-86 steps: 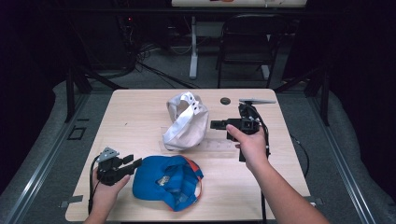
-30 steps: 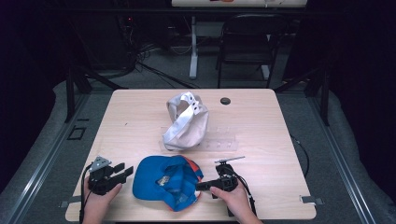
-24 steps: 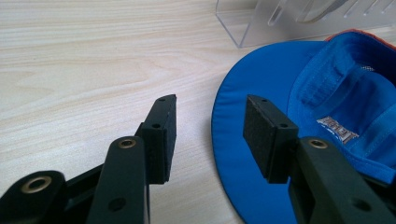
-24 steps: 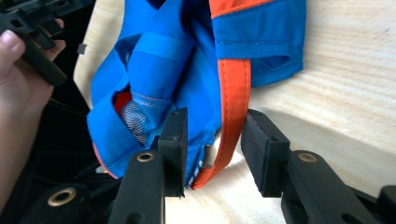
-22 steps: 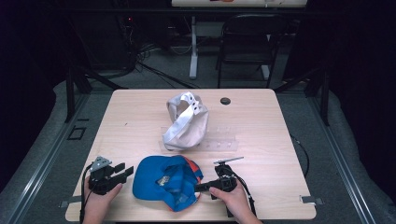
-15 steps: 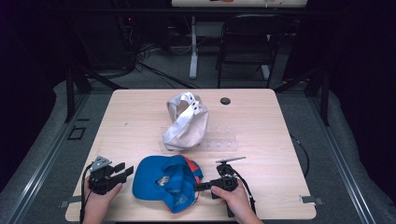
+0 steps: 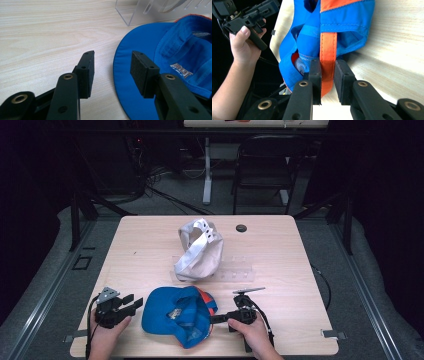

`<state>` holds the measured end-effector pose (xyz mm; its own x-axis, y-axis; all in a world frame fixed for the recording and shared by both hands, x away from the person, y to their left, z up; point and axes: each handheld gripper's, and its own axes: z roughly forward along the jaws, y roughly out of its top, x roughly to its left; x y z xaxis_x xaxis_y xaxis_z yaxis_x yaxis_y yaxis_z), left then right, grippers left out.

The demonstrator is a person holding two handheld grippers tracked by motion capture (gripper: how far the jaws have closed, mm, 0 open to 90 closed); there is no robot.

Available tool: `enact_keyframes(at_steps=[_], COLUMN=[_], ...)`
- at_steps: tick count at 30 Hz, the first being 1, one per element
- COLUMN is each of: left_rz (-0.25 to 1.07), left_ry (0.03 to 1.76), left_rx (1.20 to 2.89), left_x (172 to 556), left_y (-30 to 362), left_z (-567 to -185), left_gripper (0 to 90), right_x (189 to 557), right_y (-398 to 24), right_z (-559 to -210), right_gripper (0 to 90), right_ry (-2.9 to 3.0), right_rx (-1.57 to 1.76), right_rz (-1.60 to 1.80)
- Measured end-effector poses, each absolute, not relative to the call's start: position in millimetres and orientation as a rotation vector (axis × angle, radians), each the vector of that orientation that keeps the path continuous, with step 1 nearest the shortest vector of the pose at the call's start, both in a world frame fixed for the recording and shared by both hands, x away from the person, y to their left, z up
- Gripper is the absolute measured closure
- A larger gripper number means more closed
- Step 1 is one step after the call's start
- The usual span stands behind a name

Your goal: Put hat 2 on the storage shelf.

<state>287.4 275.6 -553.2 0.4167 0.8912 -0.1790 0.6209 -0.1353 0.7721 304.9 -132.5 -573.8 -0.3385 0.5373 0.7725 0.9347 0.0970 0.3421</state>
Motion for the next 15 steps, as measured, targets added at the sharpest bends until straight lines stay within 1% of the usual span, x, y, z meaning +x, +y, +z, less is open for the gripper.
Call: enact_keyframes(at_steps=[9,15], left_rz=[0.409,0.417], left_ry=[1.294,1.285], left_rx=[1.859,1.859], left_x=[287.1,287.7], left_y=[275.1,272.8], left_z=[-552.1,-552.6], left_gripper=[55.0,55.0], right_x=[306.2,311.3], right_y=[-142.4,-146.6], right_z=[-566.2,-554.7], right_gripper=[77.5,77.7], right_ry=[-1.881,-1.854], right_rx=[-1.501,-1.52], right_rz=[-1.19,-1.177])
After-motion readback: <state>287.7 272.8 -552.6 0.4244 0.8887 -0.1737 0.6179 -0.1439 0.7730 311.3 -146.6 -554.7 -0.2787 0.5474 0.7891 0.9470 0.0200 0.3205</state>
